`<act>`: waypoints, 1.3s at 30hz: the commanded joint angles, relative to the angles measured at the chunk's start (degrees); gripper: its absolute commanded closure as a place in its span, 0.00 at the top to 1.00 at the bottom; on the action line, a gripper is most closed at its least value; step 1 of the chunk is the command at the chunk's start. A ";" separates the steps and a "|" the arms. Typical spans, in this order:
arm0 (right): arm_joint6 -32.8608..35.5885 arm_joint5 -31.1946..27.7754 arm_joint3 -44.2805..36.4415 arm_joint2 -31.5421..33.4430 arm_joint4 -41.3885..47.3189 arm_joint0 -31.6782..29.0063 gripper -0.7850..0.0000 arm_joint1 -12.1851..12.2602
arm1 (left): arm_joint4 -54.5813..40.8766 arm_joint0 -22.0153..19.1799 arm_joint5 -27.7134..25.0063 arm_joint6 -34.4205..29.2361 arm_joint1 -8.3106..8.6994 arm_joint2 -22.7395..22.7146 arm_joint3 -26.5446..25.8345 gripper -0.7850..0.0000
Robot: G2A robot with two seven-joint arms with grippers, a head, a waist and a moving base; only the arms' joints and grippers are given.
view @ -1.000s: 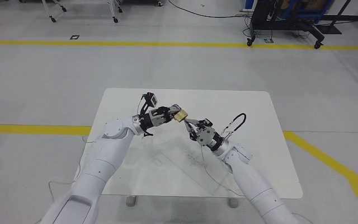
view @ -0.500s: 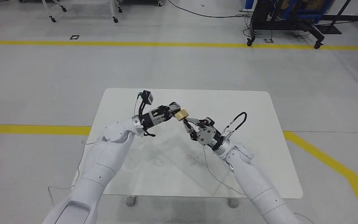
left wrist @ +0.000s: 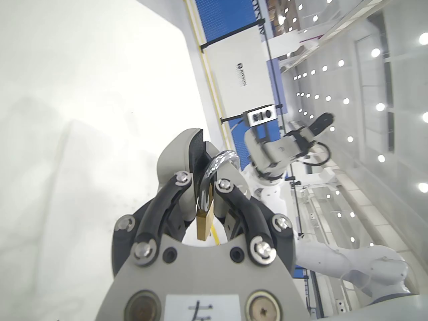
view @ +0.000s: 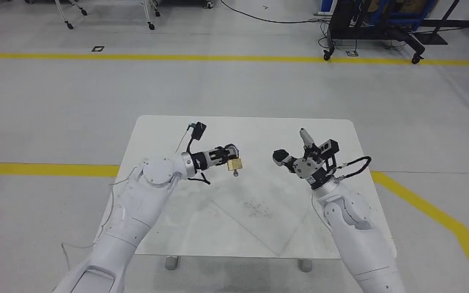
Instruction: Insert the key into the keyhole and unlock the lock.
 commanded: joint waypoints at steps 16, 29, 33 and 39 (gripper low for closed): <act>-0.55 -0.11 -0.61 0.42 -0.82 -0.42 1.00 0.05 | 13.14 -6.22 9.48 -8.70 -3.40 15.06 5.34 0.00; -0.55 -0.11 -0.61 0.42 -0.82 -0.42 1.00 0.05 | 13.46 -9.78 10.79 -10.26 -4.70 16.69 11.09 1.00; -1.60 -0.34 -0.82 0.30 -1.84 -0.40 1.00 0.04 | 11.73 -9.66 6.79 -8.09 -4.27 14.53 10.70 1.00; -4.86 -6.45 -3.83 4.47 -1.37 -0.72 1.00 0.15 | 11.28 -6.28 0.46 -1.06 -2.05 8.09 5.33 1.00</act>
